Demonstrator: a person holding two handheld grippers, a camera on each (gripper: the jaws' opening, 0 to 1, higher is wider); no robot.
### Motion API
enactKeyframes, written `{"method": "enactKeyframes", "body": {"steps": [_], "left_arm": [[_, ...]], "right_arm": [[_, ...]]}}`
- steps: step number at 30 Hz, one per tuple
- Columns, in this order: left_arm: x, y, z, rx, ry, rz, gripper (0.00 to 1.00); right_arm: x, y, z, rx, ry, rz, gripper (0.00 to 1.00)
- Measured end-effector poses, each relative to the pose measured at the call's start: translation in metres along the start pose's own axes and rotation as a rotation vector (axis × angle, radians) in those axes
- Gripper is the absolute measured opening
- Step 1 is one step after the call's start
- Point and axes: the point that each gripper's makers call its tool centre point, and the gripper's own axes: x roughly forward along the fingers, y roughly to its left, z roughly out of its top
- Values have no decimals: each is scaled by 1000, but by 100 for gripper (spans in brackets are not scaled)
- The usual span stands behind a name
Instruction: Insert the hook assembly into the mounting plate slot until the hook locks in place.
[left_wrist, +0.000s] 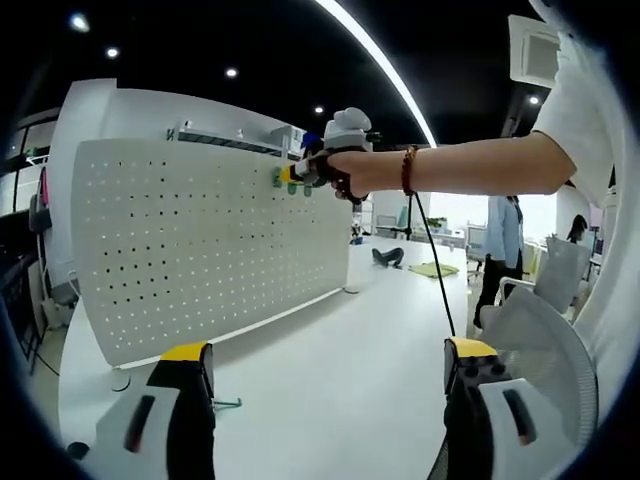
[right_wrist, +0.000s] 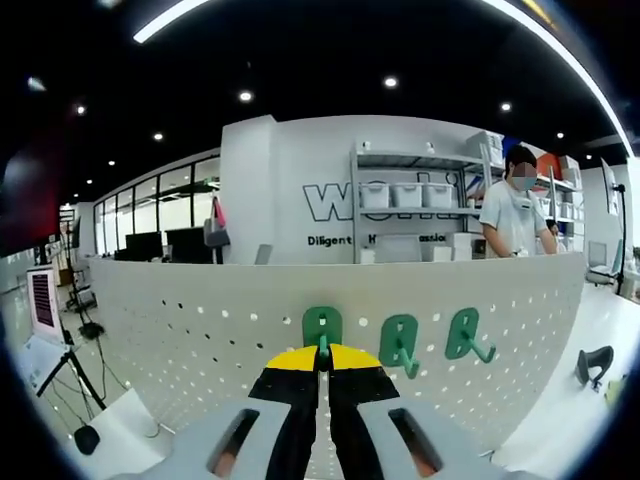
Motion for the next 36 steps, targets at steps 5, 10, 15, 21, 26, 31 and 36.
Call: {"method": "enactKeyframes", "body": {"steps": [5, 10, 15, 21, 26, 31, 36], "left_arm": [[0, 1, -1, -6, 0, 1, 98], [-1, 2, -1, -9, -2, 3, 98], [-1, 2, -1, -6, 1, 4, 98], [-1, 0, -2, -8, 5, 1, 98], [-3, 0, -3, -8, 7, 4, 98], [-3, 0, -2, -8, 7, 3, 98], [-3, 0, -1, -13, 3, 5, 97]], "right_arm": [[3, 0, -4, 6, 12, -5, 1], [4, -1, -7, 14, 22, -12, 1], [5, -2, -7, 6, 14, -19, 1], [4, -4, -6, -90, 24, -51, 1], [5, -4, -6, -50, 22, -45, 1], [6, 0, -8, 64, 12, -41, 1], [6, -2, -7, -18, 10, -46, 1]]}}
